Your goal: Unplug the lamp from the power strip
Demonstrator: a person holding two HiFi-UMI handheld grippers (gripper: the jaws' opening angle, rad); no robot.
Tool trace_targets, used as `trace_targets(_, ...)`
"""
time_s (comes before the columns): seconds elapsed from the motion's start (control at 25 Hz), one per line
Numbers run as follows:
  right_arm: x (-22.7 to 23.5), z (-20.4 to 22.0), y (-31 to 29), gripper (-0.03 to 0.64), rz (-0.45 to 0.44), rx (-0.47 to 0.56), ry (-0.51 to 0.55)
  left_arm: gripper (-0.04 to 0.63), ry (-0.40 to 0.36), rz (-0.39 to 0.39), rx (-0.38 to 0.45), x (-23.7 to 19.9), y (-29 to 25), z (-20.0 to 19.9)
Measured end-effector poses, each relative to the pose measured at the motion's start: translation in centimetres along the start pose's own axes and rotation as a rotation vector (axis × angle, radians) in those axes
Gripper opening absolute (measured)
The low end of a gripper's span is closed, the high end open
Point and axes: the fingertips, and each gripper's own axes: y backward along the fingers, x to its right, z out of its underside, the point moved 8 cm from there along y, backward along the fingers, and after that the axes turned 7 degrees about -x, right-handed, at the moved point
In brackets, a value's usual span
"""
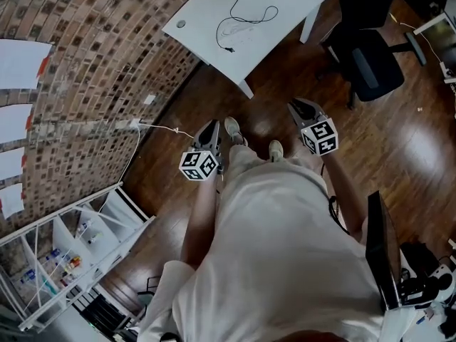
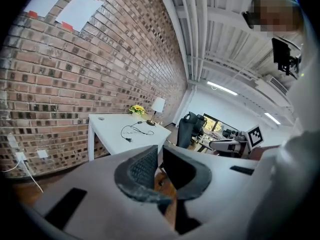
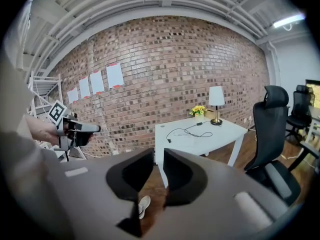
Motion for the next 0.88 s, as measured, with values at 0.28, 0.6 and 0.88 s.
trace_targets(0.28,-1.7,2.2,-0.4,0.054,-0.044,-0.059,0.026,0.021,0.027,-0.018,-0.003,1.1,1.3,2.2)
trace_targets(0.6,-3.3,1.8,-0.4,0.049,-0.037,-0.065,0.025,0.02,0.043,0.017,-0.001,1.0,1.7,3.0)
trace_targets(0.88,-4.8,1.2,-1.6,0.052,-0.009,-0.076,0.064,0.02,0.023,0.029,-0.01,-0.2,2.5,3.3)
